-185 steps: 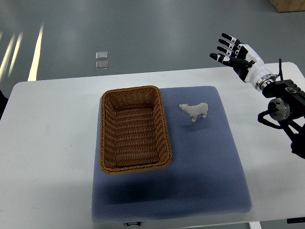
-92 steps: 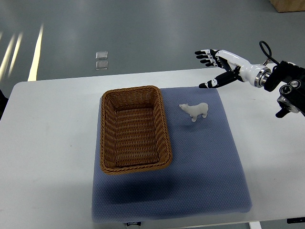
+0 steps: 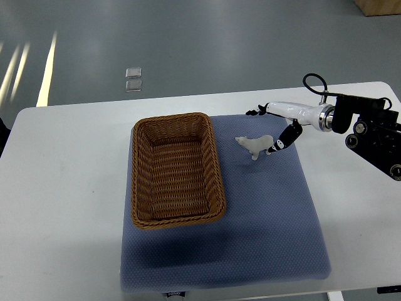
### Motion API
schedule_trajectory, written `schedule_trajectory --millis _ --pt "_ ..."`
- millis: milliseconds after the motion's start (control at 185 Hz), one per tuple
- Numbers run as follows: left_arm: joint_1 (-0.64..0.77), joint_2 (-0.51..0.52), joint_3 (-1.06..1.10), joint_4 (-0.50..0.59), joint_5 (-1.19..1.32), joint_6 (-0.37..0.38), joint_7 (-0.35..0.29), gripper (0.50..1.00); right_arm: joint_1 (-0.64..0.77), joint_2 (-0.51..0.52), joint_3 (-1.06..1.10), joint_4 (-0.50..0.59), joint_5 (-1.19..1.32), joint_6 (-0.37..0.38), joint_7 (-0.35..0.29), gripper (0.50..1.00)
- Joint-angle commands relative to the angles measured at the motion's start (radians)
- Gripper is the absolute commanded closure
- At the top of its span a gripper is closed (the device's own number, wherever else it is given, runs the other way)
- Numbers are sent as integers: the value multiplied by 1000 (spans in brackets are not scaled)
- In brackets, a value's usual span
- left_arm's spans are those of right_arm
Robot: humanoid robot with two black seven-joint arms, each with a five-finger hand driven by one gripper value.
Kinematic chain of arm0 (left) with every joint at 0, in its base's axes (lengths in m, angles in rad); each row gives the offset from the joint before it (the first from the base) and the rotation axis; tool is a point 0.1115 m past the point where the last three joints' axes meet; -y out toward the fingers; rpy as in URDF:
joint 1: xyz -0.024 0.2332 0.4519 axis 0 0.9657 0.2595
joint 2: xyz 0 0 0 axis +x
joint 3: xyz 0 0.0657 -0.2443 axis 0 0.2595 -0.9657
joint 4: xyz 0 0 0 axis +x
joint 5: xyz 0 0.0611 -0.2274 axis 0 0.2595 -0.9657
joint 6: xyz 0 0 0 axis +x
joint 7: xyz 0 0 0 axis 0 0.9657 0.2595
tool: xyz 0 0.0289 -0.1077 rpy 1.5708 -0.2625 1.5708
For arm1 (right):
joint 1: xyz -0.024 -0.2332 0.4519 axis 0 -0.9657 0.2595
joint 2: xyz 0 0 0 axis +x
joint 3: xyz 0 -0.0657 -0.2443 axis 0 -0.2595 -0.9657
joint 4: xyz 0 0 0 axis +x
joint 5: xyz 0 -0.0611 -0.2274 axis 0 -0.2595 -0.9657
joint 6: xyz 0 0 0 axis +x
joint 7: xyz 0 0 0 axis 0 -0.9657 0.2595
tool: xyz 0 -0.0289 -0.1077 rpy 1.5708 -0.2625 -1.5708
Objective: Place white bear in brown basket with right hand
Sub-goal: 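Lower the open right hand down toward the white polar bear figurine, then close the right hand fingers around the white polar bear figurine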
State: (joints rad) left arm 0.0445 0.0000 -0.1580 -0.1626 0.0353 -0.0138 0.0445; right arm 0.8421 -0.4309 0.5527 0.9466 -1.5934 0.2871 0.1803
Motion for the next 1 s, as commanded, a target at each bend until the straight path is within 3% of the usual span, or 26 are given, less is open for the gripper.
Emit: schedule_trajectory --millis 0,195,644,829,942,996 --pt "0 0 0 0 0 0 0 500 12 6 -34 0 -3 -20 -2 576" --pt "0 0 0 0 0 0 0 500 23 11 -66 -5 -22 -43 -4 593" --pt "0 0 0 0 0 0 0 500 32 18 -128 -26 -72 -60 -8 693" --pt "0 0 0 0 0 0 0 500 32 24 -129 -32 -80 -59 -27 705" --pt "0 0 0 0 0 0 0 500 34 35 -129 -40 -94 -60 -28 746" --pt "0 0 0 0 0 0 0 500 34 37 -129 -42 -100 -59 -28 812"
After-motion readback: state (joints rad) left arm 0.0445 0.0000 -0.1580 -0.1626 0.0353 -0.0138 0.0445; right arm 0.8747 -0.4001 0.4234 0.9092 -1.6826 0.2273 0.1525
